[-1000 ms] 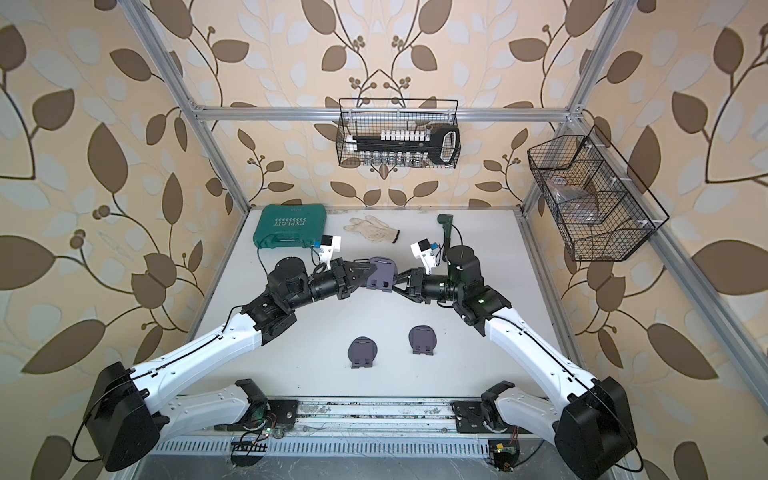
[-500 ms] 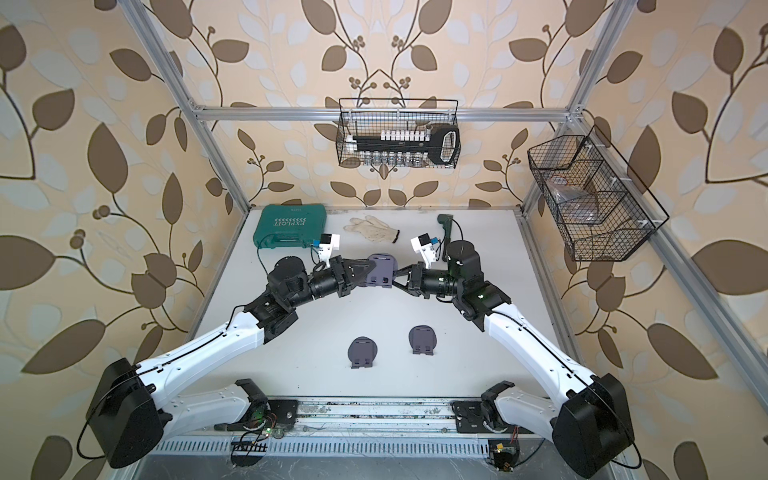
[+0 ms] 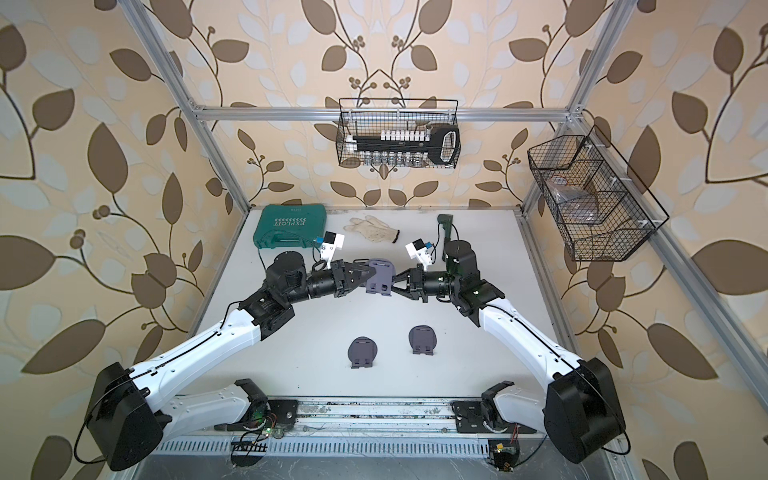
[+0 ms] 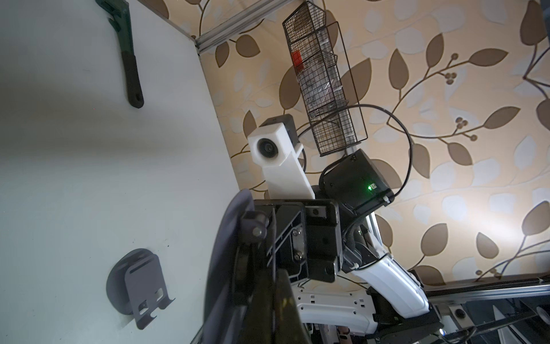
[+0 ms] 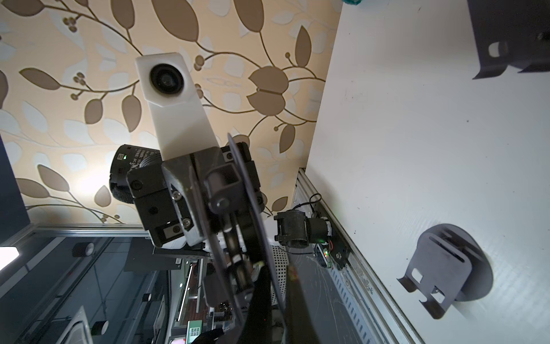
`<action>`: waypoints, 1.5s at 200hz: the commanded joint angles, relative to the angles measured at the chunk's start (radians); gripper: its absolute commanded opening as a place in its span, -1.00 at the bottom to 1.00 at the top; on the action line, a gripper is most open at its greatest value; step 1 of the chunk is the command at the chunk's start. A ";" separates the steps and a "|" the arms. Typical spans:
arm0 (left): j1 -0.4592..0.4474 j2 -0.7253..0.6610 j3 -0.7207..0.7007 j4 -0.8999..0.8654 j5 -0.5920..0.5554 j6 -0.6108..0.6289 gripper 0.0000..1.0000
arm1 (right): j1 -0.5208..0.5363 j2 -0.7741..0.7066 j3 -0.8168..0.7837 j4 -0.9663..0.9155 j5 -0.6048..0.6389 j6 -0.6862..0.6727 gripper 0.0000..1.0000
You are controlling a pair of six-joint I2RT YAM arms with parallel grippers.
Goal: Open the phone stand
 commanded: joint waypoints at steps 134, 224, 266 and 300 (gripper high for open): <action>0.076 -0.058 0.115 0.462 0.105 0.124 -1.00 | 0.018 0.105 -0.140 -0.057 -0.013 0.094 -1.00; 0.077 -0.062 0.011 0.226 -0.027 -0.120 -1.00 | -0.067 -0.198 0.168 -0.487 0.237 -0.268 -0.66; 0.079 -0.046 -0.100 0.353 -0.078 -0.282 -1.00 | -0.072 -0.209 0.056 -0.242 0.169 -0.108 -0.23; 0.078 -0.044 -0.122 0.378 -0.084 -0.310 -1.00 | -0.054 -0.191 0.017 -0.200 0.180 -0.096 -0.16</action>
